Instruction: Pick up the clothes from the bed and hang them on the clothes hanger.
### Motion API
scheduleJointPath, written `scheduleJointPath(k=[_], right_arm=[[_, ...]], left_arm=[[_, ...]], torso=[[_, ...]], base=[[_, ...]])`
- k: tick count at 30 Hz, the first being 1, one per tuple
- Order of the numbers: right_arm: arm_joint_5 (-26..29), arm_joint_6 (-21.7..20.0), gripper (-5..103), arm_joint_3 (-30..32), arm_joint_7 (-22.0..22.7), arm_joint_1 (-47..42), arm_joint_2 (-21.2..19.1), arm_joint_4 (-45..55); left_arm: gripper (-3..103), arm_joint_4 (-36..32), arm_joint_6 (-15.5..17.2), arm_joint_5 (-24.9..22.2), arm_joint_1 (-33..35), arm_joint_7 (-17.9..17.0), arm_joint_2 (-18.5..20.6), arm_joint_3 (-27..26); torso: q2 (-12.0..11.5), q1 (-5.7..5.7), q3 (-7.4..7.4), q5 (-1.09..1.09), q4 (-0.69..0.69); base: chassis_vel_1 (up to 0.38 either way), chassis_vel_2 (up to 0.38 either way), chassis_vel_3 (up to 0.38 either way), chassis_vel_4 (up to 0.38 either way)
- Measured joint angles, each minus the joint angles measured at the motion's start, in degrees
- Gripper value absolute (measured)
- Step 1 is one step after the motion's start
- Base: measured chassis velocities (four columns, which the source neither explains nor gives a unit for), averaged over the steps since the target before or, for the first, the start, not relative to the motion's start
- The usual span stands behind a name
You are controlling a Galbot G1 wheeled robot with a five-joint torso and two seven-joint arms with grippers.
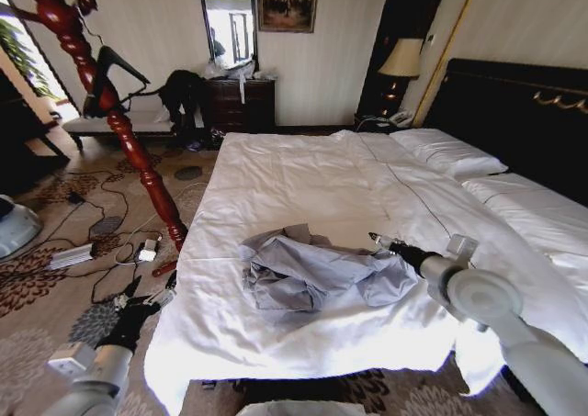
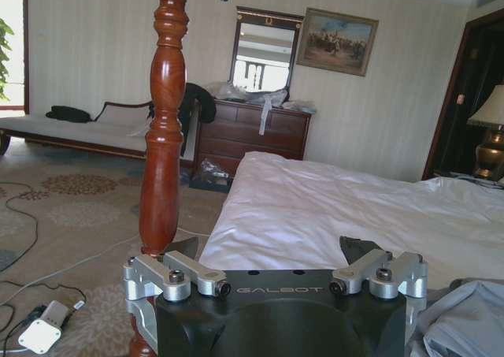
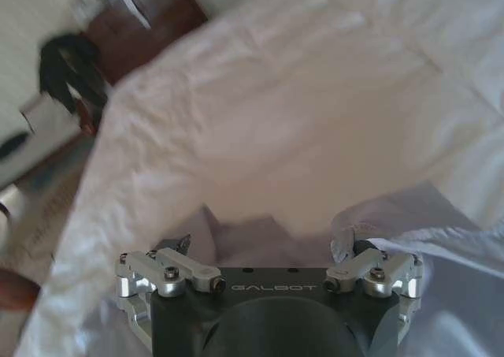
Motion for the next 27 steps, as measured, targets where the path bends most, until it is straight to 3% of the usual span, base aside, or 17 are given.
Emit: scheduleJointPath(k=[1, 3, 7, 14, 22, 27], right_arm=[[2.2, -3.5, 100, -0.5, 4.5, -0.5, 0.1, 0.3], [2.3, -7.4, 100, -1.3, 8.8, -2.5, 0.5, -0.4], [-1.0, -9.9, 100, -1.3, 10.5, -6.4, 1.2, -2.6], [-7.4, -10.4, 100, -0.5, 10.5, -11.6, 1.5, -3.3], [-2.4, -10.3, 100, 0.2, 8.6, -15.0, 3.9, 4.7], [-1.6, -9.8, 100, -3.5, 1.9, -12.9, 7.2, 3.6]], left_arm=[[100, -0.1, 0.0, 0.2, 0.1, 0.0, -0.1, -0.1], [100, -0.1, -0.3, 0.8, 0.2, 0.0, -0.2, -0.1], [100, -0.1, -0.5, 1.1, 0.5, 0.1, -0.4, -0.1], [100, -0.1, -0.7, 2.0, 0.6, 0.1, -0.6, 0.5], [100, -0.1, -1.1, 2.5, 1.0, 0.3, -1.1, 0.6], [100, -0.1, -1.4, 0.7, 2.9, 1.2, -0.9, -1.7]], torso=[[0.0, 0.0, 0.0, 0.0, -0.03], [0.0, 0.0, 0.0, 0.01, -0.02], [0.0, 0.0, 0.0, 0.02, -0.03], [0.0, 0.0, 0.0, 0.01, -0.02], [0.0, -0.01, -0.01, -0.02, -0.03], [0.0, -0.01, 0.0, 0.01, 0.0]], base=[[0.0, 0.0, 0.0, 0.0], [0.0, 0.0, 0.0, 0.0], [0.0, 0.0, 0.0, 0.0], [0.0, 0.0, 0.0, 0.0], [0.0, 0.0, 0.0, 0.0], [0.0, 0.0, 0.0, 0.0]])
